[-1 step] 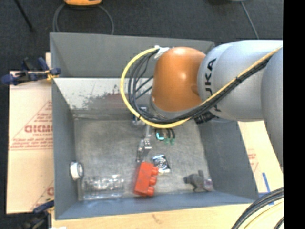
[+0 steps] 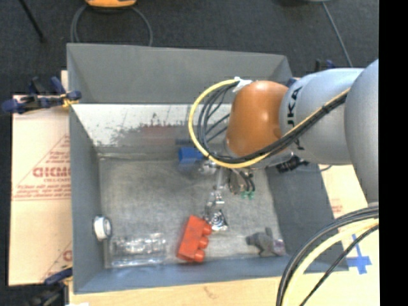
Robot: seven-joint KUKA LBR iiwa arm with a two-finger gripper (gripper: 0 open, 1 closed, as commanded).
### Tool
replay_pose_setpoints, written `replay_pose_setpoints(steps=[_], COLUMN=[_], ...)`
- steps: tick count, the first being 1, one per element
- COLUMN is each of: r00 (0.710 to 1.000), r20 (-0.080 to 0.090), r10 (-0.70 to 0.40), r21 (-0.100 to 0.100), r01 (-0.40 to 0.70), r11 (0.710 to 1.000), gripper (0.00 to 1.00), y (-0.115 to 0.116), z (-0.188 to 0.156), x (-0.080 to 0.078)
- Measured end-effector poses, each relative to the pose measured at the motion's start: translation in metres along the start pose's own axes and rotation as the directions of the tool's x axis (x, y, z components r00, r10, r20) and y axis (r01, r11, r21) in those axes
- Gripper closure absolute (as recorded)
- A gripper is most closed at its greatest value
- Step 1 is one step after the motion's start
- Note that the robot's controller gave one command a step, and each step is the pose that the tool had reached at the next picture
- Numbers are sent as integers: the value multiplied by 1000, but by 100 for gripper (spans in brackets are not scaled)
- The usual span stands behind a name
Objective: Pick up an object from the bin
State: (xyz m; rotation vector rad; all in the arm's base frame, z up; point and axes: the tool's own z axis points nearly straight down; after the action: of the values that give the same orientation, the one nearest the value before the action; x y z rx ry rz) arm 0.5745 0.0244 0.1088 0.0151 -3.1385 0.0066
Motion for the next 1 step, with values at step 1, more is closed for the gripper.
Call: replay_pose_setpoints(steps=[1], r00=[987], r20=[4], r10=[-163], r21=[-3], r01=[163], r11=[987], gripper=[0], y=[9], z=[-20], x=[62])
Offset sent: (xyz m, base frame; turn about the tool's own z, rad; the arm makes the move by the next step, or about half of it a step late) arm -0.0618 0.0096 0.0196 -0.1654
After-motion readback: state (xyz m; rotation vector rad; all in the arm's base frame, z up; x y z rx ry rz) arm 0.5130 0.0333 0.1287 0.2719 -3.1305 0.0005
